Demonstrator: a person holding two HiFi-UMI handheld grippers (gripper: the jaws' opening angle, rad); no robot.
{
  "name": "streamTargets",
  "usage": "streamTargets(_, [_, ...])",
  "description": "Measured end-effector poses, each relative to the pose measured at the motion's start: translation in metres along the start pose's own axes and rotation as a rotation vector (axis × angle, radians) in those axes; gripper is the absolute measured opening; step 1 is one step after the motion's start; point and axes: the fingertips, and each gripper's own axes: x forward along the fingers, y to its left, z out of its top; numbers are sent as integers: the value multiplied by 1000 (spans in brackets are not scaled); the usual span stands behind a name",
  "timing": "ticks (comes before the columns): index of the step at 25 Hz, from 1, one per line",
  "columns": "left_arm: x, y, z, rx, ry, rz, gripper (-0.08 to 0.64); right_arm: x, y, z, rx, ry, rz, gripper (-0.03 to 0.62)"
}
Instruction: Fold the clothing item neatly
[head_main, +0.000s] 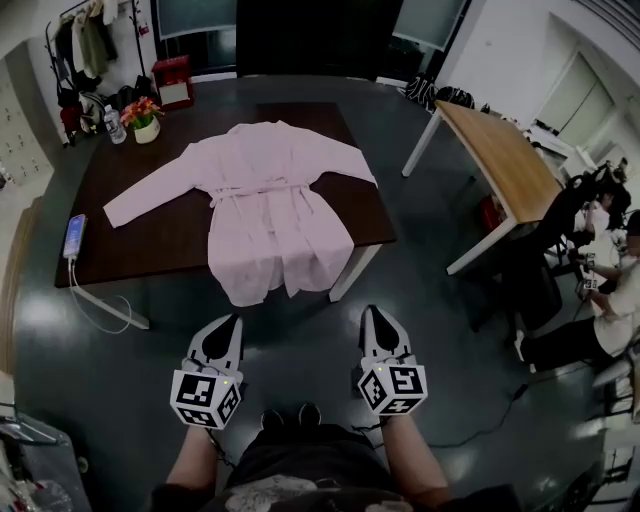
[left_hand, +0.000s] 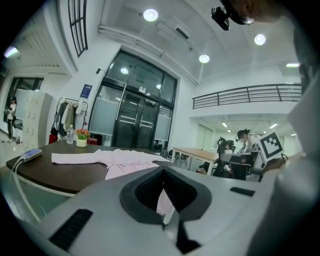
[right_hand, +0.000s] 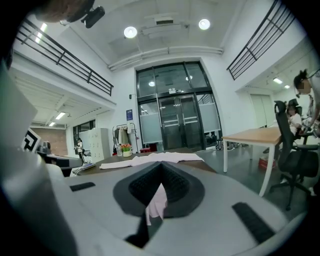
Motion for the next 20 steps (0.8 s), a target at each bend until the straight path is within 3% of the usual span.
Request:
streamTargets(9, [54,-28,6,35,10,17,9,18,-71,7,53,-72,-18,-9])
streamTargets(12, [92,-46,13,35,-7,57,9,39,-109,11,50,-80,20,-9])
streamTargets(17, [168,-93,31,60,-22,107,9,65,-186,30,-34,-65,116,-9])
streamTargets(20, [202,-120,51,92,-51,124,9,76,-231,37,-17,-53,126,-9])
